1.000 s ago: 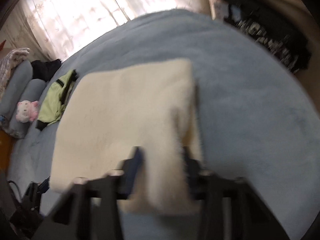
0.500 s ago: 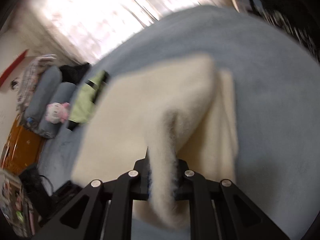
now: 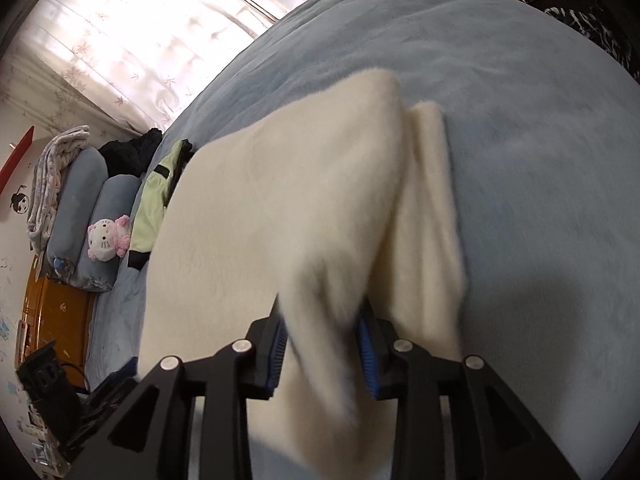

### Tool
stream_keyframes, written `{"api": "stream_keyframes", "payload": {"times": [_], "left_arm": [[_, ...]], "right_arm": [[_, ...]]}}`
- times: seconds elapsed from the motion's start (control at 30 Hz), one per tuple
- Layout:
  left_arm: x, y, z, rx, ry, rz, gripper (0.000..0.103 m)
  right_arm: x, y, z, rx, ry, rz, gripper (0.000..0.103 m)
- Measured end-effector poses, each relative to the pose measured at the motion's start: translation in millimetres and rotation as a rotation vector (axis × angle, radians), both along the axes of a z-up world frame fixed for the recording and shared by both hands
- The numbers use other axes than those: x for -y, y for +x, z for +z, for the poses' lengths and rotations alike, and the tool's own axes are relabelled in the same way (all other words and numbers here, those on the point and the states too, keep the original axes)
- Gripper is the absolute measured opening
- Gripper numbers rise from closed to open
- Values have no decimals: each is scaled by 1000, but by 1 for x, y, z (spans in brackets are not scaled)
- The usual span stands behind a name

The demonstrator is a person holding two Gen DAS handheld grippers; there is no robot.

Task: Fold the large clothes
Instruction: 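Grasp the other side with the right gripper and fold it over, then release the cardigan and press the folded bundle flat with both tools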

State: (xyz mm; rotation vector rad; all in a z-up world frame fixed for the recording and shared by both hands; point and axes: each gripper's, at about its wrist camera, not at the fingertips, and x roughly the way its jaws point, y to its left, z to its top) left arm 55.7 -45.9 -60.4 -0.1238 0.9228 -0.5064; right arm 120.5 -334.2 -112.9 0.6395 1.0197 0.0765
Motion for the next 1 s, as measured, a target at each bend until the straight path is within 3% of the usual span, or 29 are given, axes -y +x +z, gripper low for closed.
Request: {"api": "stream_keyframes", "payload": {"times": [0.1,0.2,0.33,0.37,0.43,0.57,0.73,0.87,1.0], "left_arm": [[-5,21,15,18,-49,11,70],[2,52,14,-26,-87,-8,70],[20,92,-6,-84,-50,-26,64],[24,99,-11,-100,-52,-40,58],[30,110,-18,-119,-66,-66,57],[40,121,-17,-122,-73,-92,57],[71,116,-11,-76,43,-157,54],[93,112,-10,-31,141,-188,54],[96,116,3,-10,183,-202,54]], "right_arm": [[1,17,4,-4,-2,-7,37],[4,36,6,-9,-9,-12,37],[17,53,5,-15,-31,-32,37],[18,55,5,-13,-46,-35,34],[17,61,6,-6,-98,-22,20],[11,63,12,10,-220,7,11],[27,45,32,74,-296,-46,10],[32,56,-2,-31,-344,-24,12],[34,62,20,-31,-360,-18,21]]}}
